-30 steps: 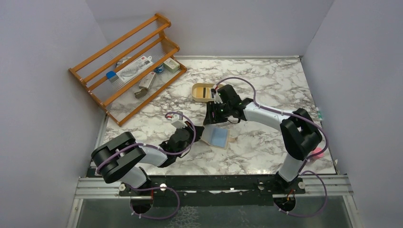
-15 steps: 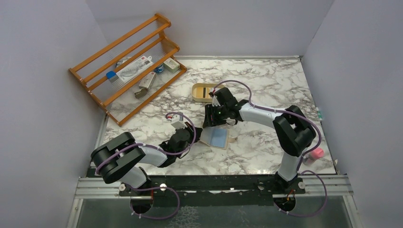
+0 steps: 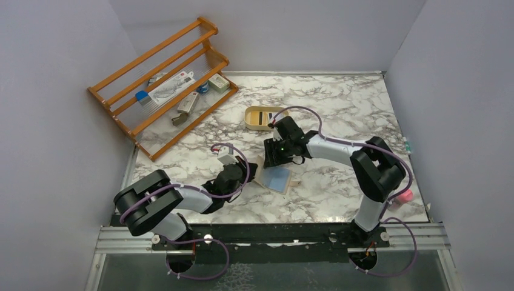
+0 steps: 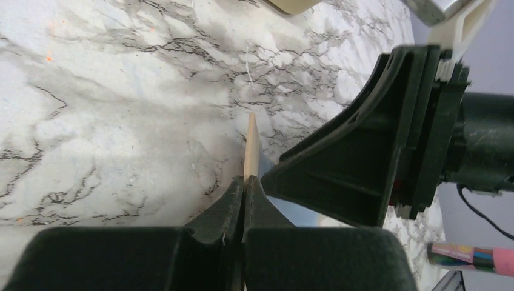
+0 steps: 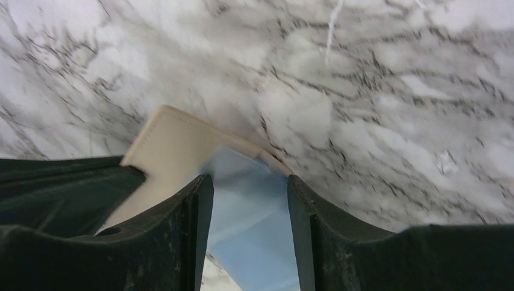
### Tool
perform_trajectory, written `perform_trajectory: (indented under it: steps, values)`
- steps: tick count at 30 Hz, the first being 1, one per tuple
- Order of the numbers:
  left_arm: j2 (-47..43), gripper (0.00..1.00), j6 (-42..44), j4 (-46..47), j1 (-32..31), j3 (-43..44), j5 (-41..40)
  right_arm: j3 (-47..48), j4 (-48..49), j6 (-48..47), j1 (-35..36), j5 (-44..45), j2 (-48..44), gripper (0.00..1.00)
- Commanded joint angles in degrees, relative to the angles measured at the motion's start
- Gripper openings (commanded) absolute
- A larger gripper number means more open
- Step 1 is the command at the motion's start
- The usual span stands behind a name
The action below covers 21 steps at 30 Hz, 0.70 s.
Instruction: Take the credit cards out of the card holder
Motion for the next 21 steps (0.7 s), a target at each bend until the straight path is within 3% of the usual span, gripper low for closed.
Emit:
perform_trajectory:
  steps: [1, 12, 17, 21]
  values:
    - [-2.2, 0.0, 0.0, 3.3, -0.3, 0.7, -2.6, -3.7, -8.3, -3.4, 0.7, 4.0, -5.5, 0.54]
    - [-4.0, 0.0, 1.4, 0.4, -0.3, 1.6, -4.3, -3.6, -20.6, -6.9, 0.7, 12.3, -18.2, 0.54]
    - [-6.2, 0.0, 5.4, -4.4, -0.9, 4.5, -5.8, -5.8, -13.1, -4.6, 0.7, 7.4, -21.7, 0.54]
    - [-8.0, 0.0, 9.5, -8.4, -2.5, 7.5, -7.9, -4.9, -7.6, -1.4, 0.7, 5.3, -18.2, 0.54]
